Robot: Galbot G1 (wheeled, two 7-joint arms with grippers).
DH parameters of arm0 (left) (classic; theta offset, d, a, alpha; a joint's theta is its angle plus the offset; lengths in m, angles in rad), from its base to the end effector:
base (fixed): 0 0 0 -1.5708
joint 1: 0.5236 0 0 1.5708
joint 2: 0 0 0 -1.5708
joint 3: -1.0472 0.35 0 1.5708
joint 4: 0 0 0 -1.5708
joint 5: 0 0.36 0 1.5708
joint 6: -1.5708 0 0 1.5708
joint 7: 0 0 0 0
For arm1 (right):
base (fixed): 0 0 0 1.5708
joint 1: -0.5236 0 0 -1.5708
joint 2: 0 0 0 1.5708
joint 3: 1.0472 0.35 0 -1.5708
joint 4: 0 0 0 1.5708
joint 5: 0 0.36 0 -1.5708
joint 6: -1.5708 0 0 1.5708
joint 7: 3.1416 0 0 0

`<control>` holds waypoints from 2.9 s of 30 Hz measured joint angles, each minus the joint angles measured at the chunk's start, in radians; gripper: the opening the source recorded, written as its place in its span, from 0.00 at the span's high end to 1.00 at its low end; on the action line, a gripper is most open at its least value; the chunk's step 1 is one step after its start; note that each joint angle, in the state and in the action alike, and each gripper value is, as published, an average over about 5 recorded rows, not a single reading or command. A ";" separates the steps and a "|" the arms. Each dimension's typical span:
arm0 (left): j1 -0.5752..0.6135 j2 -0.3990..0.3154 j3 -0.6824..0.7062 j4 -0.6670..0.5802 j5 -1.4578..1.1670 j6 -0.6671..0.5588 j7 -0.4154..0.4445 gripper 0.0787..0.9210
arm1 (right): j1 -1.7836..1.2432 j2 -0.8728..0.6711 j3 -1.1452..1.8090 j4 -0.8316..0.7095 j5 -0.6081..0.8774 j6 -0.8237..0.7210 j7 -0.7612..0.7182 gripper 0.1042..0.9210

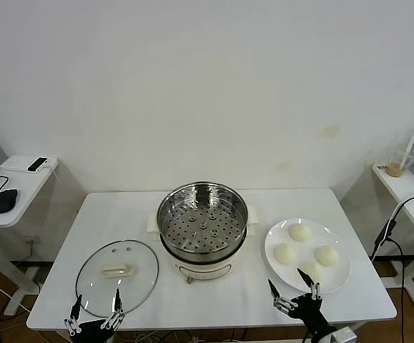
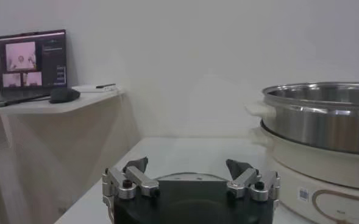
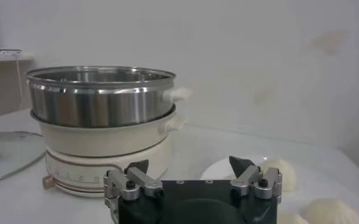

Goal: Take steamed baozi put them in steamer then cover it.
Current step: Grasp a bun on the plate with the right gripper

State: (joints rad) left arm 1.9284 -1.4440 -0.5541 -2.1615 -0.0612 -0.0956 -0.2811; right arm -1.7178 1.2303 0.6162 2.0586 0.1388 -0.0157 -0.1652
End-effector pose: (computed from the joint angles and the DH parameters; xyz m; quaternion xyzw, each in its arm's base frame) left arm 0.0766 0.0279 -0.3242 0.1115 -0.9887 -0.0389 0.0924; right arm 0.1480 -0.0883 -0.3230 0.1294 -0.9823 0.0905 0.1012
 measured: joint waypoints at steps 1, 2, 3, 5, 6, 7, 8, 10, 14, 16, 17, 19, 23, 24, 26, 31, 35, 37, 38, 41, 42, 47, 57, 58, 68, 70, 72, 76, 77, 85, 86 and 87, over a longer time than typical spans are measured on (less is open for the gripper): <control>0.000 0.000 -0.001 -0.003 0.003 0.004 -0.001 0.12 | 0.004 -0.003 0.004 -0.002 -0.009 -0.001 0.000 0.12; 0.001 0.000 -0.002 -0.005 0.006 0.008 -0.002 0.12 | 0.008 -0.006 0.007 -0.003 -0.018 -0.003 -0.001 0.12; 0.002 0.001 -0.004 -0.010 0.012 0.016 -0.002 0.12 | 0.016 -0.012 0.015 -0.007 -0.037 -0.005 -0.002 0.12; 0.003 0.002 -0.009 -0.018 0.028 0.030 -0.002 0.12 | 0.038 -0.029 0.033 -0.018 -0.079 -0.012 -0.006 0.12; 0.002 0.002 -0.012 -0.021 0.037 0.035 0.000 0.12 | 0.051 -0.038 0.043 -0.024 -0.102 -0.016 -0.009 0.12; 0.002 0.001 -0.015 -0.023 0.047 0.039 0.002 0.12 | 0.065 -0.049 0.053 -0.031 -0.126 -0.021 -0.014 0.12; 0.000 0.000 -0.018 -0.023 0.057 0.043 0.005 0.12 | 0.080 -0.061 0.062 -0.039 -0.149 -0.026 -0.020 0.12; -0.003 -0.004 -0.024 -0.024 0.077 0.049 0.011 0.12 | 0.114 -0.089 0.077 -0.056 -0.200 -0.039 -0.037 0.12; -0.005 -0.009 -0.036 -0.023 0.111 0.060 0.026 0.12 | 0.196 -0.157 0.091 -0.099 -0.311 -0.073 -0.101 0.12; -0.006 -0.011 -0.042 -0.023 0.125 0.064 0.035 0.12 | 0.246 -0.196 0.091 -0.126 -0.374 -0.092 -0.147 0.12; -0.006 -0.011 -0.045 -0.023 0.131 0.065 0.040 0.12 | 0.273 -0.216 0.088 -0.142 -0.405 -0.100 -0.172 0.12; -0.007 -0.013 -0.048 -0.022 0.142 0.066 0.048 0.12 | 0.333 -0.256 0.076 -0.178 -0.465 -0.110 -0.228 0.12; -0.007 -0.015 -0.053 -0.021 0.164 0.066 0.058 0.12 | 0.464 -0.341 0.019 -0.256 -0.552 -0.111 -0.349 0.12; -0.007 -0.016 -0.055 -0.021 0.167 0.066 0.059 0.12 | 0.501 -0.363 -0.002 -0.277 -0.568 -0.109 -0.381 0.12; -0.007 -0.015 -0.058 -0.019 0.174 0.066 0.062 0.12 | 0.579 -0.406 -0.051 -0.321 -0.592 -0.103 -0.446 0.12; -0.011 -0.012 -0.067 -0.017 0.182 0.067 0.066 0.12 | 0.795 -0.499 -0.221 -0.443 -0.616 -0.092 -0.609 0.12; -0.014 -0.010 -0.074 -0.015 0.187 0.068 0.067 0.12 | 0.973 -0.538 -0.388 -0.544 -0.605 -0.091 -0.719 0.12; -0.017 -0.011 -0.079 -0.012 0.187 0.069 0.066 0.12 | 1.060 -0.543 -0.474 -0.598 -0.596 -0.091 -0.766 0.12; -0.019 -0.012 -0.081 -0.010 0.187 0.069 0.066 0.12 | 1.099 -0.543 -0.514 -0.624 -0.592 -0.091 -0.786 0.12; -0.021 -0.014 -0.087 -0.007 0.188 0.069 0.065 0.12 | 1.205 -0.531 -0.621 -0.701 -0.581 -0.089 -0.840 0.12; -0.021 -0.014 -0.088 -0.007 0.189 0.069 0.066 0.12 | 1.236 -0.523 -0.653 -0.727 -0.579 -0.090 -0.855 0.12; -0.021 -0.018 -0.098 -0.008 0.192 0.071 0.069 0.12 | 1.360 -0.476 -0.782 -0.846 -0.575 -0.094 -0.906 0.12; -0.017 -0.022 -0.110 -0.001 0.199 0.067 0.065 0.12 | 1.474 -0.380 -0.902 -1.020 -0.584 -0.100 -0.931 0.12; -0.017 -0.023 -0.111 -0.001 0.200 0.067 0.065 0.12 | 1.482 -0.371 -0.909 -1.034 -0.587 -0.100 -0.931 0.12; -0.016 -0.023 -0.119 -0.003 0.202 0.066 0.064 0.12 | 1.525 -0.301 -0.951 -1.141 -0.612 -0.097 -0.934 0.20; -0.016 -0.023 -0.120 -0.003 0.202 0.066 0.065 0.12 | 1.528 -0.294 -0.956 -1.152 -0.615 -0.097 -0.935 0.21; -0.017 -0.023 -0.120 -0.003 0.202 0.066 0.065 0.12 | 1.531 -0.288 -0.960 -1.162 -0.617 -0.099 -0.936 0.23; -0.018 -0.023 -0.119 -0.003 0.202 0.067 0.064 0.12 | 1.536 -0.275 -0.966 -1.179 -0.621 -0.101 -0.935 0.27; -0.019 -0.023 -0.119 -0.003 0.202 0.067 0.064 0.12 | 1.537 -0.272 -0.966 -1.182 -0.621 -0.102 -0.934 0.29; -0.017 -0.022 -0.122 -0.003 0.201 0.065 0.060 0.12 | 1.549 -0.266 -0.973 -1.194 -0.622 -0.102 -0.933 0.40; -0.016 -0.022 -0.123 -0.003 0.201 0.065 0.059 0.12 | 1.551 -0.267 -0.975 -1.194 -0.621 -0.102 -0.934 0.40; -0.016 -0.022 -0.124 -0.004 0.201 0.065 0.059 0.12 | 1.553 -0.269 -0.978 -1.192 -0.620 -0.102 -0.936 0.40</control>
State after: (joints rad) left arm 1.9125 -1.4656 -0.6778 -2.1656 0.1397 -0.0308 -0.2221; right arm -0.1646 0.9615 -0.3617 0.8662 -0.4812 -0.1176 -1.1011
